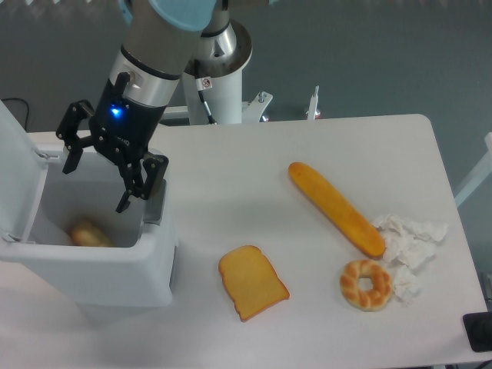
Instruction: Place the round bread in the trash can
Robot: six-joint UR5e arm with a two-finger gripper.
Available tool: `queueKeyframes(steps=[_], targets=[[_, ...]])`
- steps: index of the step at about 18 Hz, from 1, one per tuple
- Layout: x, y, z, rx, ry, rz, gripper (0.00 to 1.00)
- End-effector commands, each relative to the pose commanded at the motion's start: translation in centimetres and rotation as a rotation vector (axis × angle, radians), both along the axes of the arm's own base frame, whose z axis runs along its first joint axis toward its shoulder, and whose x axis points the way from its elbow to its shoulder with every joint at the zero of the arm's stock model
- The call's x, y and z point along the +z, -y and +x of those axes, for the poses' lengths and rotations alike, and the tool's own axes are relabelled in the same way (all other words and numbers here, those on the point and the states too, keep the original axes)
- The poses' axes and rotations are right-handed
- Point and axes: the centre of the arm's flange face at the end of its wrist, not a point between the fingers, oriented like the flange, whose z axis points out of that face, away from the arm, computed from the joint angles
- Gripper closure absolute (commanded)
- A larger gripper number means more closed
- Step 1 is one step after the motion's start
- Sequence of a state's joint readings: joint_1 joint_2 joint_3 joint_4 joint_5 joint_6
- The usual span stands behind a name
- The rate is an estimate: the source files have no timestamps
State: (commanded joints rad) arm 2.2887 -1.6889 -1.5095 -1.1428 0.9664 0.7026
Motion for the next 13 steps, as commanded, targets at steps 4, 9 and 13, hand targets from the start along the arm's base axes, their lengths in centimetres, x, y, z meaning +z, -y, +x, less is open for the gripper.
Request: queueKeyframes(steps=[4, 9, 13], targets=[[0.7, 1.2, -0.8, 0.038, -0.028, -0.01, 0.0], [1.8, 1.9, -1.1, 0.057, -0.051, -0.004, 0.0], [2.1, 2.1, -1.5, 0.069, -0.094, -0.023, 0.0]])
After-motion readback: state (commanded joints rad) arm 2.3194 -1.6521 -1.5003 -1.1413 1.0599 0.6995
